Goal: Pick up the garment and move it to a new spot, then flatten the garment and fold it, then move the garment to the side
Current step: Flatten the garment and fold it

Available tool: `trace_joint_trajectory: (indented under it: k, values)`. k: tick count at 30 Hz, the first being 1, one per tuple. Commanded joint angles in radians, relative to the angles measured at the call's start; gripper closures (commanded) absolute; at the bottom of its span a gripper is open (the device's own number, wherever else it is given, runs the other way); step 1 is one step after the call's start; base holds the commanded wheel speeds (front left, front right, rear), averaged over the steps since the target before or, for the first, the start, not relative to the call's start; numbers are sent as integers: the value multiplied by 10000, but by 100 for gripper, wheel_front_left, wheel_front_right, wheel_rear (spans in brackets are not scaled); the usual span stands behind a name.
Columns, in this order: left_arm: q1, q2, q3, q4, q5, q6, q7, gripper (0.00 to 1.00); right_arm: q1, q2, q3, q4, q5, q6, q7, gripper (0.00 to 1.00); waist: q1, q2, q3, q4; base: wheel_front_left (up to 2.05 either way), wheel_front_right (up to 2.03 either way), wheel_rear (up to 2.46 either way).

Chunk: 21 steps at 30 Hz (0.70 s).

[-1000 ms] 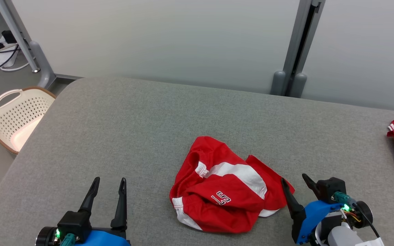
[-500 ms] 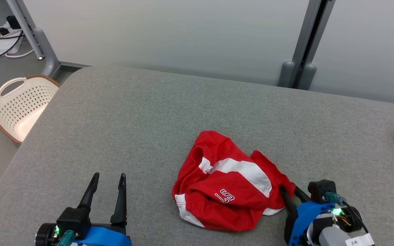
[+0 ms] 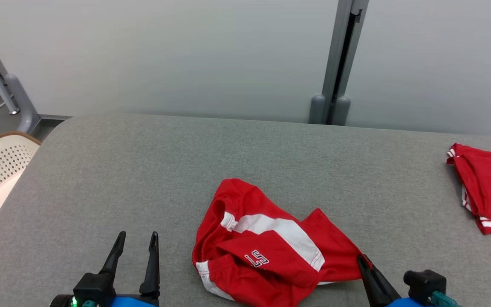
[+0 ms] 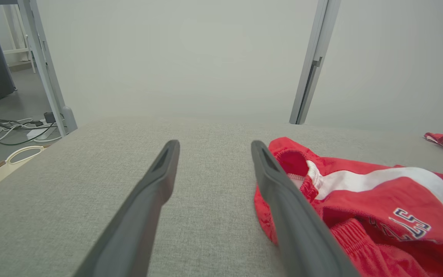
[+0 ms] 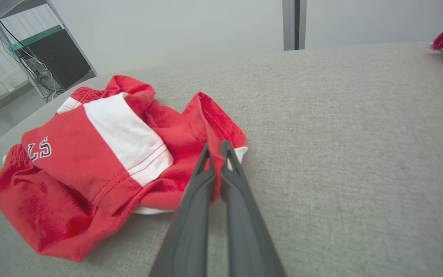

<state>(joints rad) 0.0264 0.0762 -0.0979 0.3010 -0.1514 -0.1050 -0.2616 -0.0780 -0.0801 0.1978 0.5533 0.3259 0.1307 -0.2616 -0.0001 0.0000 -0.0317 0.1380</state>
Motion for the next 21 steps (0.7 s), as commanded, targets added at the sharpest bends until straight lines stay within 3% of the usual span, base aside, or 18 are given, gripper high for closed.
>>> trace_joint_trajectory:
  k: [1,5,13,17,18,19,21]
  values:
    - [120,0,32,-8,-59,34,-45,0,161,-30,-30,-156,54,1,-42,100,1,0,-115,-136,0,0,0]
    - [202,-25,31,-36,-42,13,-45,0,1214,-148,-293,-1913,337,-1,489,100,1,0,-187,-379,0,0,0]
    - [131,-43,-9,34,-17,-62,-44,0,3656,-2,-1692,-5673,77,1,2826,100,1,0,-210,-488,0,0,0]
    - [200,-60,60,-14,-42,-56,-44,0,4509,172,-2375,-6551,10,1,3620,100,1,0,-202,-597,0,0,0]
    - [238,-66,66,-18,-46,-51,-44,0,4519,198,-2476,-6619,-72,1,3670,55,1,0,-200,-625,0,0,0]
    - [256,-78,55,-5,-48,-56,-44,0,4510,194,-2507,-6614,-254,1,3724,0,1,0,-202,-636,0,0,0]
    - [257,-73,61,30,-54,-68,-45,0,4334,214,-2577,-6566,-381,1,3579,0,1,0,-210,-659,0,0,0]
